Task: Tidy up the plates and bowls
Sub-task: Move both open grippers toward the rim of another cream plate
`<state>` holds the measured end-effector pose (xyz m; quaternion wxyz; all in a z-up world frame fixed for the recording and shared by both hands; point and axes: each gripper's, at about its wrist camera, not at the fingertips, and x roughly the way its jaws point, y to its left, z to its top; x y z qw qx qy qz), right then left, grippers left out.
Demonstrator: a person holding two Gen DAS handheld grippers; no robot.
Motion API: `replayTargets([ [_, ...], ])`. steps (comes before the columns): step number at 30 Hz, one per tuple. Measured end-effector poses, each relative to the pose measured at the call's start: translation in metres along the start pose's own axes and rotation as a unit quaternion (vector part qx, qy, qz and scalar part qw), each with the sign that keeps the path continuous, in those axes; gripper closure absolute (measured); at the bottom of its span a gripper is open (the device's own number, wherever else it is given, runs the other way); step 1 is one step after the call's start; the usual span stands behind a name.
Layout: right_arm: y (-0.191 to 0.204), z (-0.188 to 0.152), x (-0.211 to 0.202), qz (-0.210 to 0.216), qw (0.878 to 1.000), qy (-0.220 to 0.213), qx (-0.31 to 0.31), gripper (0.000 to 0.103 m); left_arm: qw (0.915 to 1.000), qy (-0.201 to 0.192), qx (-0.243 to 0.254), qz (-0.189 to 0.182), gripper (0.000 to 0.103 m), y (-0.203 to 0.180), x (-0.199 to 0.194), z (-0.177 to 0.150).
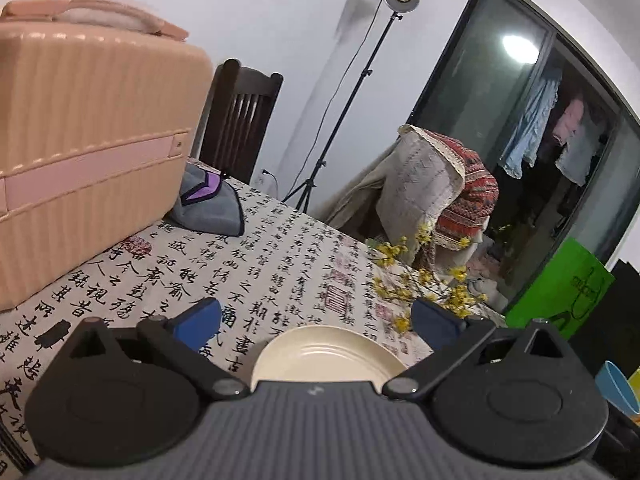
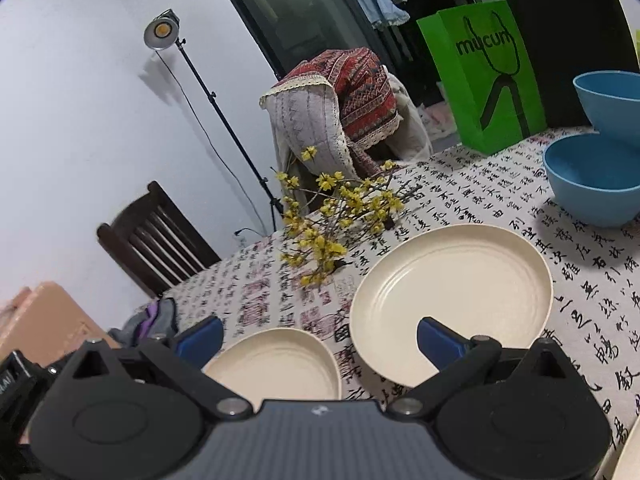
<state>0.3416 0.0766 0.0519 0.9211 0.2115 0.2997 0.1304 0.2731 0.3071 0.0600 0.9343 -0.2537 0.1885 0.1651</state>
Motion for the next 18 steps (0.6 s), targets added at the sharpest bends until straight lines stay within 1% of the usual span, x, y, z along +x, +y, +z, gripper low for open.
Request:
replayTargets([
  [3,0.003,-0.008,0.005,-0.002,1.0,-0.015,-0.017,0.0,1.0,-0.002,-0.002,-0.004,0.0,0.004,0.01,-0.005],
  [6,0.008,-0.016,0.007,-0.005,0.998,-0.033,-0.048,0.0,1.0,-0.006,-0.001,-0.007,0.0,0.009,0.018,-0.011],
  [9,0.011,-0.02,0.01,0.004,0.998,-0.03,-0.062,0.0,0.9999,-0.013,0.003,0.008,0.0,0.016,0.023,-0.017],
  [12,0.01,-0.023,0.011,0.011,0.998,-0.027,-0.063,0.0,0.9998,-0.003,-0.004,0.021,0.0,0.026,0.029,-0.021],
  [16,0.007,-0.026,0.015,0.015,0.998,-0.026,-0.064,0.0,0.9992,0.019,-0.026,0.025,0.0,0.037,0.041,-0.024],
  [18,0.005,-0.026,0.017,0.018,0.998,-0.022,-0.06,0.0,0.999,0.023,-0.026,0.028,0.0,0.039,0.044,-0.026],
])
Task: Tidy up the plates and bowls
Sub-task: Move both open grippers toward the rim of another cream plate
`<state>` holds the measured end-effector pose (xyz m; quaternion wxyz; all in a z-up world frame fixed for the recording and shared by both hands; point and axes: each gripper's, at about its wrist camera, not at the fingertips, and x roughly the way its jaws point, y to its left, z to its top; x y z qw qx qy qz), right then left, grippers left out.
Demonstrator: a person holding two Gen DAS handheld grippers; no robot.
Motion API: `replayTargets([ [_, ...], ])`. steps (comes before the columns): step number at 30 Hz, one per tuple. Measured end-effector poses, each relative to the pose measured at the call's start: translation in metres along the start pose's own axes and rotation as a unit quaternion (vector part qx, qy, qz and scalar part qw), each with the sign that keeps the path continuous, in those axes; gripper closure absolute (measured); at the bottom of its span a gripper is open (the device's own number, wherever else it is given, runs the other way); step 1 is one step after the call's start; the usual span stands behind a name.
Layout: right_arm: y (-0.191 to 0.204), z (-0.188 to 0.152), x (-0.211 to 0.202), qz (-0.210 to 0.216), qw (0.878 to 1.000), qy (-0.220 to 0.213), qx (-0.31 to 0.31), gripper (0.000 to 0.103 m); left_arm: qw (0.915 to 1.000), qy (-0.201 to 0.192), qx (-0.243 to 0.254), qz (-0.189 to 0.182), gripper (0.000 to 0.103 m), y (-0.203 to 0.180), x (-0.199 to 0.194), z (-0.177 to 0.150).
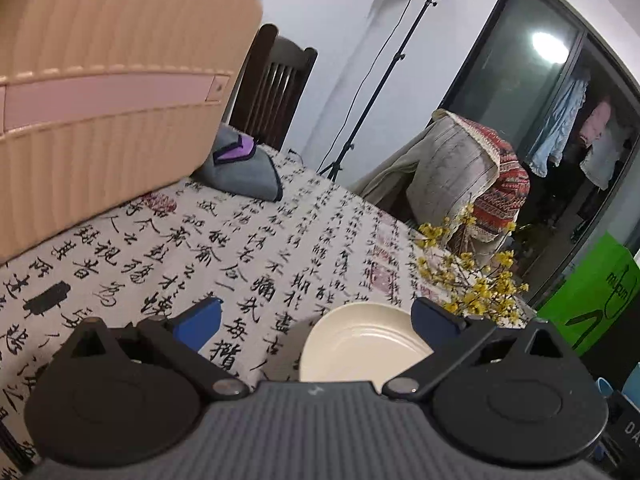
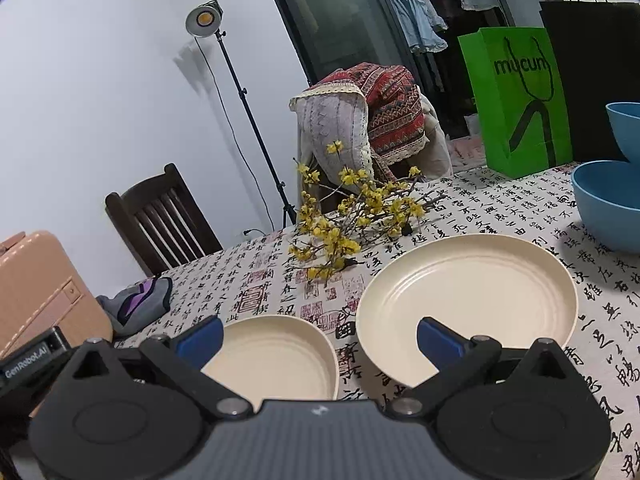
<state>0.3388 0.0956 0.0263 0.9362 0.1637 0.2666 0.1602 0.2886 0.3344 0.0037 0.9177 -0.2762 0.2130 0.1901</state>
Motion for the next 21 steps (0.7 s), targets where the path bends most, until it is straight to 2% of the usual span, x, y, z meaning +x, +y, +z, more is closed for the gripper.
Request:
replayTargets([
  [9,0.001,-0.01,0.009,0.005,1.0,0.02,-0.008,0.0,0.9995,0.004,0.027,0.016,0.0,-0.007,0.006,-0.008],
  [16,0.004,-0.005,-0.002,0.017,1.0,0.008,0.005,0.0,0.9999,0.01,0.013,-0.001,0.0,-0.003,0.005,-0.006],
  [19,0.006,0.005,-0.003,0.014,0.999,0.029,0.032,0.0,0.9998,0.012,0.009,-0.011,0.0,-0.003,0.003,-0.005],
  [21,0.01,0.014,-0.005,0.011,0.999,0.041,0.028,0.0,0.9998,0.013,0.007,-0.016,0.0,-0.003,0.001,-0.004],
])
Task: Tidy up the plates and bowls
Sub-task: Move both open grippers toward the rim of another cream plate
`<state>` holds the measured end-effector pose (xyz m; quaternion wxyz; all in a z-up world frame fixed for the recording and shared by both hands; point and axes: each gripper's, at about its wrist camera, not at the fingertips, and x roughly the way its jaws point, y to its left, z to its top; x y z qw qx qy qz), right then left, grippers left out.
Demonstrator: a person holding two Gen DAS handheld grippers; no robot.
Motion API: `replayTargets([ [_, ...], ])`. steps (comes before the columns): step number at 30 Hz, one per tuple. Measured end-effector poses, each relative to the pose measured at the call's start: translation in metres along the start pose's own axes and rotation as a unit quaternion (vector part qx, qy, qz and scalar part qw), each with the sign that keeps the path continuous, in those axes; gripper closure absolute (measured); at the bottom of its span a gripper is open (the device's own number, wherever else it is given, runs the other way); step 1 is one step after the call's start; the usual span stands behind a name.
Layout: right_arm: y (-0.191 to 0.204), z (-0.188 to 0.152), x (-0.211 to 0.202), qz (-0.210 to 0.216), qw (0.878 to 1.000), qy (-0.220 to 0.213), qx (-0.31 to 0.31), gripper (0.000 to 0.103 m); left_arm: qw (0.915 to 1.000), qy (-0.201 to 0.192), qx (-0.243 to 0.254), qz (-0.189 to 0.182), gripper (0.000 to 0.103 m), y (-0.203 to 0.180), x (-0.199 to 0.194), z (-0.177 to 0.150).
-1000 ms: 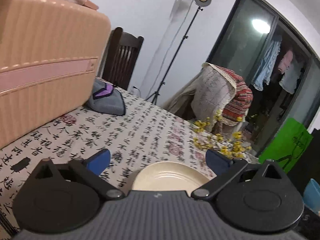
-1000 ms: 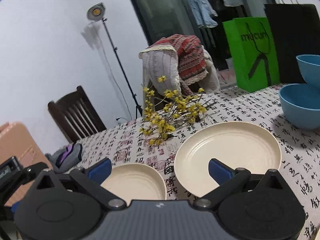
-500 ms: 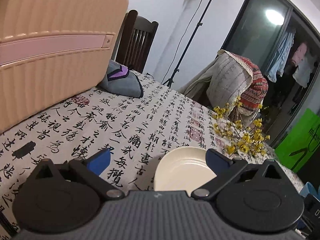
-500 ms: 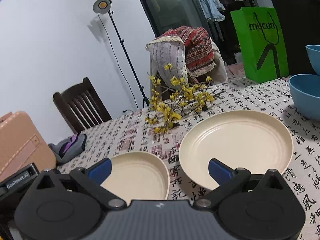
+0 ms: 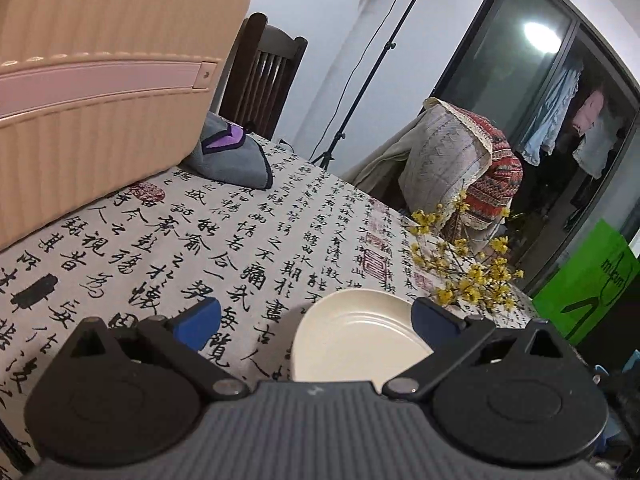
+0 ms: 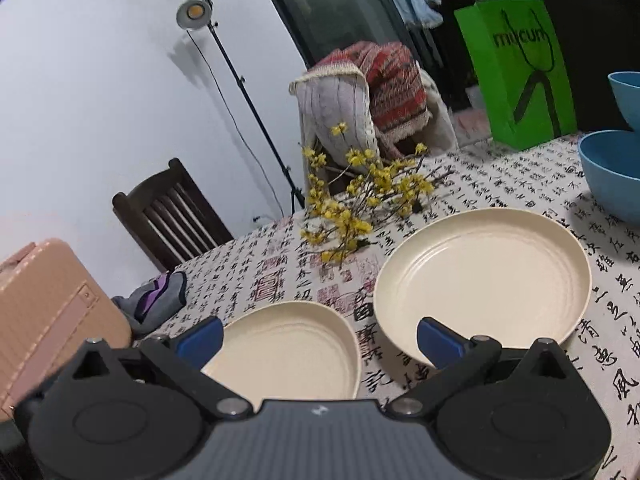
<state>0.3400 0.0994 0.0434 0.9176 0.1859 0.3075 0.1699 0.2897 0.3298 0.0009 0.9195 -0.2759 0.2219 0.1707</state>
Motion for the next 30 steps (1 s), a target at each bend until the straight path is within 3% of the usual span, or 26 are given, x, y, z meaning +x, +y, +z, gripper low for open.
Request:
replayTargets([
  [3,0.007,0.012,-0.008,-0.015,1.0,0.002,-0.022,0.0,1.0,-0.002,-0.002,0.001,0.0,0.0,-0.001,0.0],
  [10,0.012,0.038,-0.008,0.029,0.99,0.025,-0.136,0.0,0.9999,-0.001,-0.001,0.01,0.0,0.002,0.002,-0.001],
  [18,-0.013,0.047,0.031,0.077,0.984,0.067,-0.146,0.0,0.9997,-0.005,0.003,0.024,0.0,0.003,0.002,0.0],
  [23,-0.02,0.043,0.035,0.13,0.98,0.059,-0.137,0.0,0.9997,0.007,0.005,0.023,0.0,0.001,0.007,-0.002],
  [27,-0.027,0.04,0.039,0.138,0.979,0.045,-0.142,0.0,0.9984,-0.005,0.038,0.041,0.0,-0.007,0.007,-0.007],
  [30,-0.032,0.036,0.048,0.144,0.978,0.062,-0.136,0.001,0.9978,0.002,0.051,0.043,0.0,-0.012,0.012,-0.011],
])
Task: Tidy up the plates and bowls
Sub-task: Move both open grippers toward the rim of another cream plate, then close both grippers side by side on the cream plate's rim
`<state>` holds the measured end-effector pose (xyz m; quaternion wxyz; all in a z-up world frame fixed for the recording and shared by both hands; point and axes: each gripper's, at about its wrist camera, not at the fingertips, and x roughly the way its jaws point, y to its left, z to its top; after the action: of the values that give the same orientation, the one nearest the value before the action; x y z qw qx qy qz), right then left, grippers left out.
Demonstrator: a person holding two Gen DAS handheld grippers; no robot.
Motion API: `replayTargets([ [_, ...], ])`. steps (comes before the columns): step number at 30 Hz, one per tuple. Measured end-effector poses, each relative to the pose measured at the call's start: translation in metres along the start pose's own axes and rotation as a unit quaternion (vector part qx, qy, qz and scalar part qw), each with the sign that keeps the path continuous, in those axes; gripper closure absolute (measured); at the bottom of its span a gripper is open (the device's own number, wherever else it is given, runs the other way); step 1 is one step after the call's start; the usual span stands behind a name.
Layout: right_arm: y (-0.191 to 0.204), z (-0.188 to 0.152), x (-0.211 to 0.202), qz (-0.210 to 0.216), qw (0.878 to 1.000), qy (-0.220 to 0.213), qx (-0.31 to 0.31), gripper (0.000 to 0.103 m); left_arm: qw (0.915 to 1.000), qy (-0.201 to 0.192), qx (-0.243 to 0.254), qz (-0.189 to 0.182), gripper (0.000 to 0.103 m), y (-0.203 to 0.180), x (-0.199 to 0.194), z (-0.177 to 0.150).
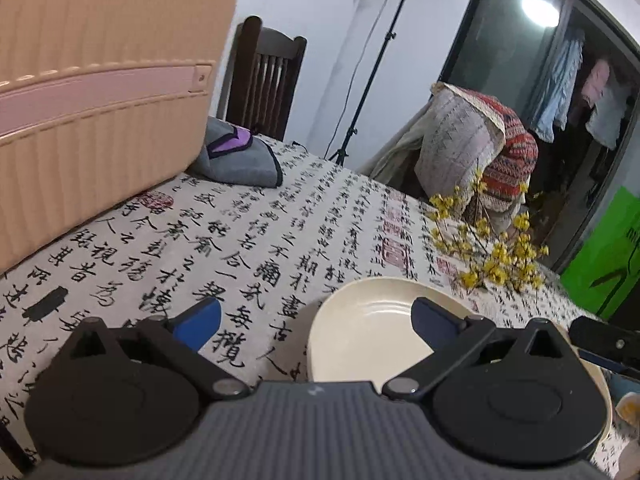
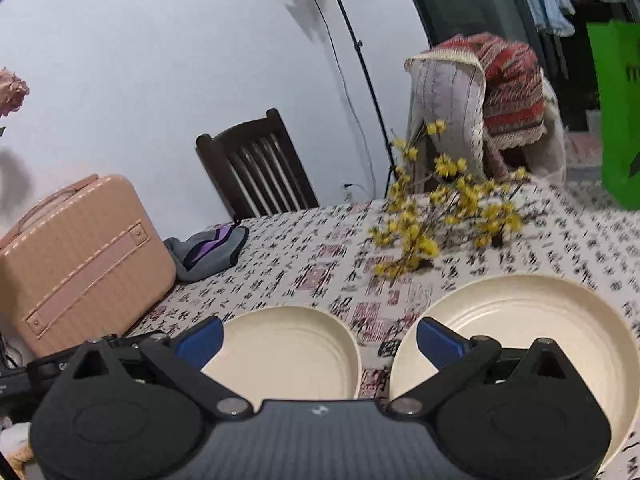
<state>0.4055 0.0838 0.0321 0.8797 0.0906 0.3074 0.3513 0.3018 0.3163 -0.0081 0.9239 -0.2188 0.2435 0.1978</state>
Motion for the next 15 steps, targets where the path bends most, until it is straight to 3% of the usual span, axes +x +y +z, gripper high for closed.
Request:
replayTargets([
  [8,-0.013,-0.016,0.028,0.001,0.999,0.041,0.017,0.014,0.9996,0.026,-0.005,-0.001,0.0,0.001,0.012,-0.005],
  [10,-0.019,-0.021,0.034,0.005,0.998,0.049,0.026,0.025,0.9995,0.03,-0.009,0.0,0.0,0.003,0.013,-0.006],
  [15,-0.02,-0.024,0.033,0.007,0.999,0.032,0.026,0.031,0.9991,0.037,-0.018,0.0,0.0,0.006,0.016,-0.006],
])
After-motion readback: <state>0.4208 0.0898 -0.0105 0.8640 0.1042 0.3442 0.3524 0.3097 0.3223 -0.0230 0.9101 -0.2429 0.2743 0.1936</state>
